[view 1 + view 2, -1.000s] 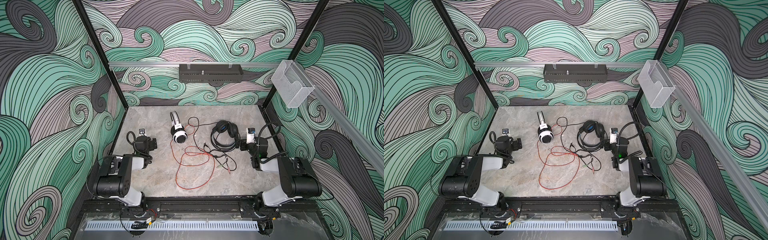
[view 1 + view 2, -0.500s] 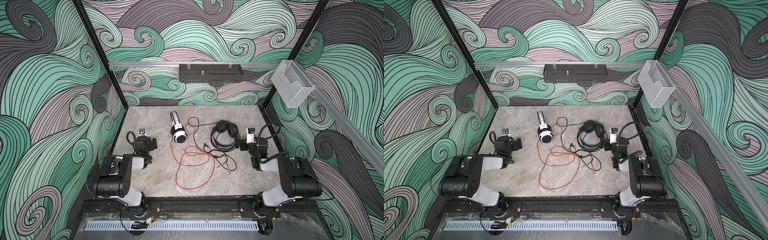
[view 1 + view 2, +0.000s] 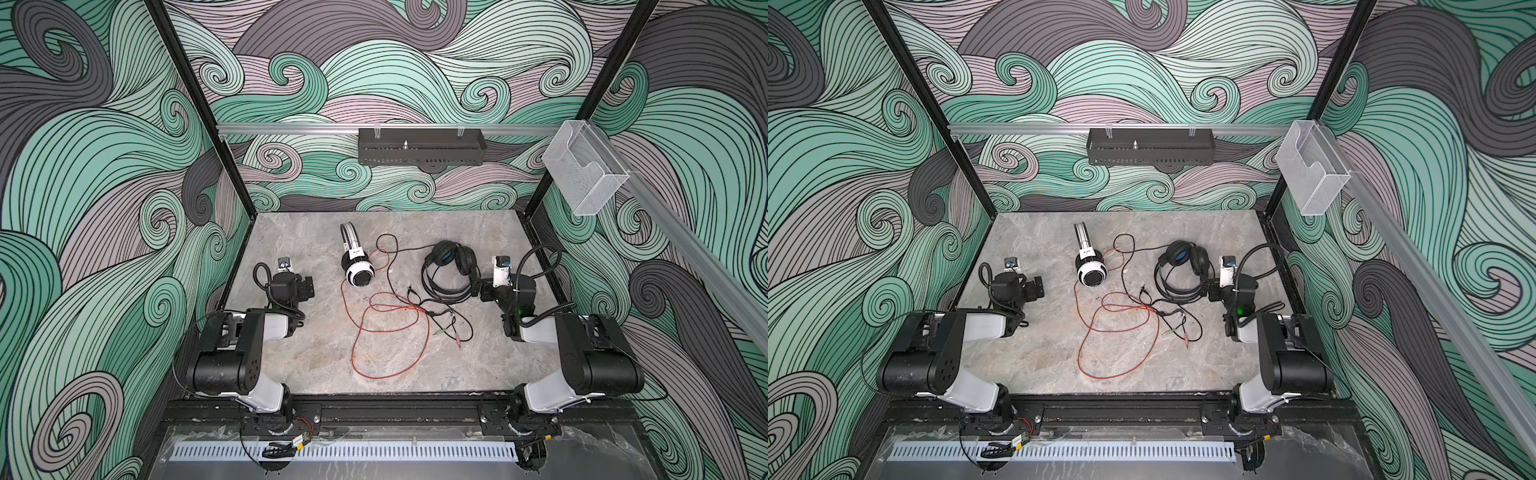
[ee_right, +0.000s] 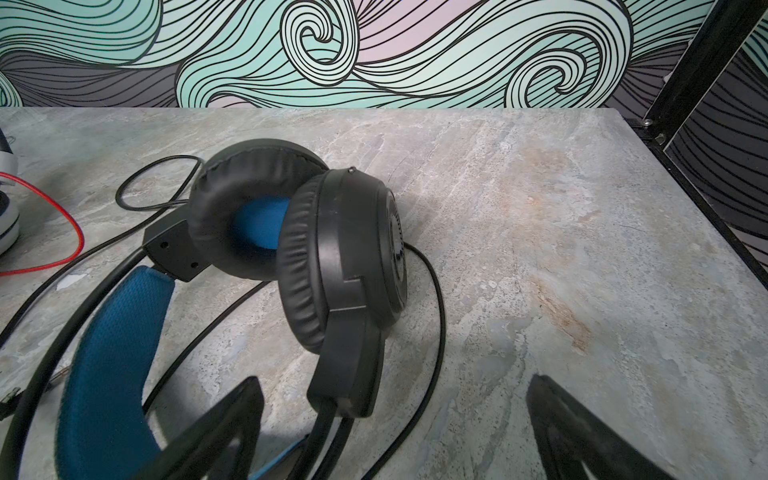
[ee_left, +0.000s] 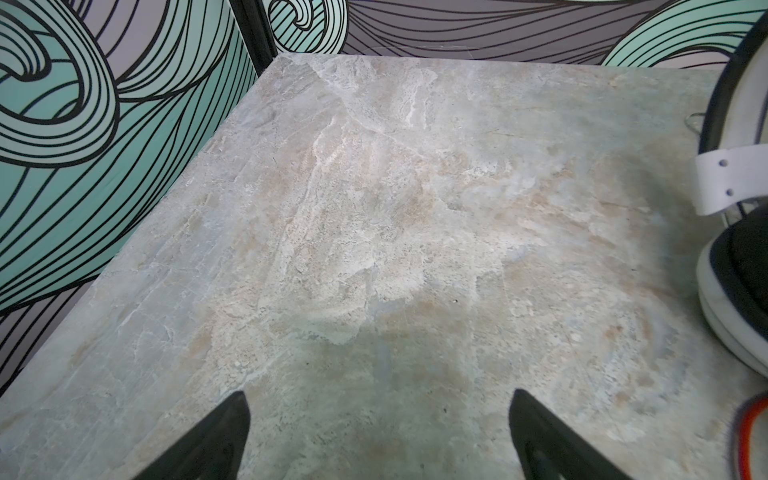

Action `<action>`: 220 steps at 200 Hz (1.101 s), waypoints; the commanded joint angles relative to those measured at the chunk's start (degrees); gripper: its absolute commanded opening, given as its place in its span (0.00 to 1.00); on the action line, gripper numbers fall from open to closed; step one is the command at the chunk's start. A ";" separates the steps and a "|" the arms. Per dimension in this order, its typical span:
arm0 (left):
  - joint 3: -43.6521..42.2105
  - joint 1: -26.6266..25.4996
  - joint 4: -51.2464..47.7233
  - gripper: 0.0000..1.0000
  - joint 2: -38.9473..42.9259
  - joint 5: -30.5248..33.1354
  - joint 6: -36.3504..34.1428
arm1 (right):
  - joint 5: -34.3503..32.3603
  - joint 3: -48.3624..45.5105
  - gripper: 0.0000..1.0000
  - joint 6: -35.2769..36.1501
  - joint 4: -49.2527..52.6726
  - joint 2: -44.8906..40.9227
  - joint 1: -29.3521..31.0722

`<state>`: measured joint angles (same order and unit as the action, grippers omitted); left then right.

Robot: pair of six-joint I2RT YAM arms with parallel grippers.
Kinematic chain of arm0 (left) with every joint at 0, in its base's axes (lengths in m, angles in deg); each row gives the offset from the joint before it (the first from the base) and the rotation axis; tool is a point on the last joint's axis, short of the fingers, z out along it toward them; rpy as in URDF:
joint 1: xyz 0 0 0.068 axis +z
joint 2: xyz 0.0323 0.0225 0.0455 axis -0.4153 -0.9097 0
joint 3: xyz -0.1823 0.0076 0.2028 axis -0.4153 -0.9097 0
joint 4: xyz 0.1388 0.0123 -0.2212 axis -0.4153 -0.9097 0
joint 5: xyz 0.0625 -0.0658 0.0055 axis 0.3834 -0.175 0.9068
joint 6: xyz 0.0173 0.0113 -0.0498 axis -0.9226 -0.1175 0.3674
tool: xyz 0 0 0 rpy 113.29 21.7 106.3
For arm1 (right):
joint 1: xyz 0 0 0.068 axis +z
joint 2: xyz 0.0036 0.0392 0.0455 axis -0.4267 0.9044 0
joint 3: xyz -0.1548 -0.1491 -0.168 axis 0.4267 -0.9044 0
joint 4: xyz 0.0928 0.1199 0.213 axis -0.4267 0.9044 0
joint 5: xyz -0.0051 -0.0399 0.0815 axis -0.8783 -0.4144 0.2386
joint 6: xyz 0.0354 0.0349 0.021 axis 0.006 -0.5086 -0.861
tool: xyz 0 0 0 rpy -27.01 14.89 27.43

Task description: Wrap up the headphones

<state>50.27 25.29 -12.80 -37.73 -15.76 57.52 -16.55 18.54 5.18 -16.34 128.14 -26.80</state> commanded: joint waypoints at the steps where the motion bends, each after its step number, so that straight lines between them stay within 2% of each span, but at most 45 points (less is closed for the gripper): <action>1: 1.30 0.56 1.24 0.99 0.50 -0.69 0.10 | 0.60 -0.37 0.99 0.27 -1.27 -0.30 -0.04; 205: 1.23 0.61 1.27 0.99 0.59 -0.94 0.08 | 0.43 -0.24 0.99 0.34 -1.13 -0.37 0.03; 213: 2.05 0.65 -0.36 0.99 1.01 -0.45 -0.06 | -1.98 -0.06 0.99 -0.17 -1.41 -0.76 0.50; 220: 3.37 0.69 -3.31 0.99 2.03 0.30 0.20 | -4.04 1.44 0.99 -0.34 2.69 -2.06 0.93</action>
<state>50.29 25.29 -12.93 -37.71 -15.89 57.52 -16.83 18.56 5.16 -16.32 128.14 -26.75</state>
